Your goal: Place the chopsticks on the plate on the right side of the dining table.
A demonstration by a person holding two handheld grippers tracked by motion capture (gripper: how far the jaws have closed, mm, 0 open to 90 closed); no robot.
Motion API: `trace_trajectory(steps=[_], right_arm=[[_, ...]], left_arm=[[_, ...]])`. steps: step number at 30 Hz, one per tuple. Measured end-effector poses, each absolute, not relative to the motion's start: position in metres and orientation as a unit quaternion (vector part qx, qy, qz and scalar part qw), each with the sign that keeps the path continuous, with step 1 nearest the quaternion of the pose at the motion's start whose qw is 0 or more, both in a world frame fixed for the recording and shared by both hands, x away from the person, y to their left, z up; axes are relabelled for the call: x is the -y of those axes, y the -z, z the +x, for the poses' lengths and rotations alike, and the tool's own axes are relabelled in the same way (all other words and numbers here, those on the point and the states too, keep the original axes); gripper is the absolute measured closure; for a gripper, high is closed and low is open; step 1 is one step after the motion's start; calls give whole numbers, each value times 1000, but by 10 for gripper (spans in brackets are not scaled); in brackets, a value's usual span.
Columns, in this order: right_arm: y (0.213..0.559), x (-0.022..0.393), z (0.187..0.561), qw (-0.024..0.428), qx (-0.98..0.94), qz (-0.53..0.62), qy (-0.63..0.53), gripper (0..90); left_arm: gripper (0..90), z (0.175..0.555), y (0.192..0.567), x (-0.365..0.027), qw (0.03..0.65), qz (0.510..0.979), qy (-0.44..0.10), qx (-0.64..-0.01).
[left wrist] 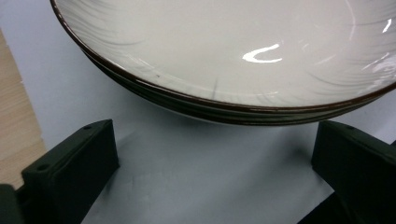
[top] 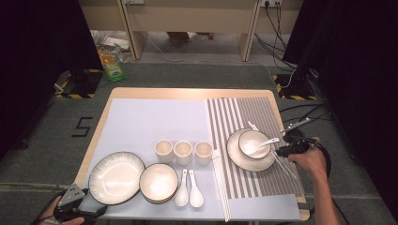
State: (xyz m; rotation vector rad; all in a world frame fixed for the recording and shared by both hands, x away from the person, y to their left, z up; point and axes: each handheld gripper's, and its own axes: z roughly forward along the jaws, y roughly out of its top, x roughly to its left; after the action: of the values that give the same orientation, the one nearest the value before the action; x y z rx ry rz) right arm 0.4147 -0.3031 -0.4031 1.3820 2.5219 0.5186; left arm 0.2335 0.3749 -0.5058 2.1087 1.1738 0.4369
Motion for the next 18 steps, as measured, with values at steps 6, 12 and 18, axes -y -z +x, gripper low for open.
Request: trace_trajectory(steps=[6,12,18], right_arm=[[402,313,400,112,-862,464,-173,738],[407,321,386,105,-865,458,-175,724],[411,328,381,107,-864,460,-174,702]], left_arm=[[0,234,506,-375,338,809,-168,-450],[0,234,506,-375,338,809,-168,-450],[0,233,506,-375,338,809,-168,-451]])
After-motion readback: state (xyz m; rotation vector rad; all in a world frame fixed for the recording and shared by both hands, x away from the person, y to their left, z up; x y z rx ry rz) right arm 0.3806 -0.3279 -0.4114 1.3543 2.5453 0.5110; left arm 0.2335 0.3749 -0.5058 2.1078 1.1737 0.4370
